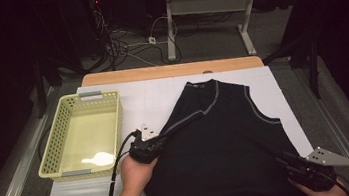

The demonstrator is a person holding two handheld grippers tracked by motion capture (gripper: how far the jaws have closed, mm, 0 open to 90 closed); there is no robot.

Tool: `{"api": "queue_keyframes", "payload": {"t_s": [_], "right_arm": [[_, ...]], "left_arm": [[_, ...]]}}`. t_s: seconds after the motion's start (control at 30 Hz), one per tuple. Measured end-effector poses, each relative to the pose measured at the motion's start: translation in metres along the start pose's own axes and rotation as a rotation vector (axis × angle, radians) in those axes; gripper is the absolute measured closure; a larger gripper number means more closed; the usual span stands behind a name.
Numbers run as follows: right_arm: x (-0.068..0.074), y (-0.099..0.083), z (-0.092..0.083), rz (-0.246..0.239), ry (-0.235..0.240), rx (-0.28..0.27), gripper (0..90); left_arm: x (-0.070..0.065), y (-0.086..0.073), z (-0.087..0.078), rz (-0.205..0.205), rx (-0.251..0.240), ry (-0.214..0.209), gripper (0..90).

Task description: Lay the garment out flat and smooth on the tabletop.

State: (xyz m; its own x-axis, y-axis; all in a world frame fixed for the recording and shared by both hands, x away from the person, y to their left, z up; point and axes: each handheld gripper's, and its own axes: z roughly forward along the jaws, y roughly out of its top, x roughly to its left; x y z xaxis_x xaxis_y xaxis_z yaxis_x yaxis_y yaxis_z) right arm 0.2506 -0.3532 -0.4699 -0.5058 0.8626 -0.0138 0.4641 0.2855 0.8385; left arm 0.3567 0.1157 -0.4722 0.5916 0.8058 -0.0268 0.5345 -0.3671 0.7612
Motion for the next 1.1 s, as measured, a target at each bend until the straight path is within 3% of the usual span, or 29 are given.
{"api": "queue_keyframes", "payload": {"t_s": [0.13,0.27,0.37,0.47,0.6,0.7,0.77,0.83,0.9,0.97,1.03,1.1], "right_arm": [[0.001,0.002,-0.001,0.003,-0.005,-0.007,63.2],[0.001,0.004,-0.001,0.006,0.000,-0.011,63.2],[0.002,0.005,-0.001,0.005,0.007,-0.016,63.2],[0.003,0.005,-0.001,-0.001,0.019,-0.020,63.2],[0.003,0.003,-0.001,0.002,0.033,-0.022,63.2],[0.002,0.002,-0.002,0.012,0.041,-0.029,63.2],[0.002,0.001,-0.004,0.015,0.044,-0.034,63.3],[0.002,0.000,-0.005,0.017,0.046,-0.035,63.4],[0.002,-0.001,-0.006,0.015,0.049,-0.035,63.5],[0.002,-0.001,-0.006,0.017,0.050,-0.036,63.5],[0.003,-0.001,-0.007,0.018,0.050,-0.035,63.5],[0.004,-0.001,-0.008,0.014,0.049,-0.037,63.5]], "left_arm": [[0.000,0.010,-0.004,0.000,-0.023,-0.039,66.5],[-0.011,0.040,0.000,0.022,-0.086,-0.102,55.9],[-0.027,0.063,0.026,0.051,-0.078,-0.143,54.5],[-0.037,0.078,0.066,0.030,-0.044,-0.154,48.0],[-0.035,0.091,0.114,0.000,0.031,-0.112,42.2],[-0.031,0.096,0.132,-0.001,0.071,-0.085,40.2],[-0.029,0.097,0.133,0.009,0.064,-0.072,49.8],[-0.028,0.096,0.131,0.053,0.069,-0.039,69.6],[-0.019,0.097,0.128,0.033,0.062,-0.063,74.4],[-0.005,0.103,0.116,0.019,0.007,-0.046,74.9],[0.016,0.111,0.098,0.000,-0.062,0.028,75.0],[0.047,0.116,0.081,-0.078,-0.070,0.137,74.5]]}}
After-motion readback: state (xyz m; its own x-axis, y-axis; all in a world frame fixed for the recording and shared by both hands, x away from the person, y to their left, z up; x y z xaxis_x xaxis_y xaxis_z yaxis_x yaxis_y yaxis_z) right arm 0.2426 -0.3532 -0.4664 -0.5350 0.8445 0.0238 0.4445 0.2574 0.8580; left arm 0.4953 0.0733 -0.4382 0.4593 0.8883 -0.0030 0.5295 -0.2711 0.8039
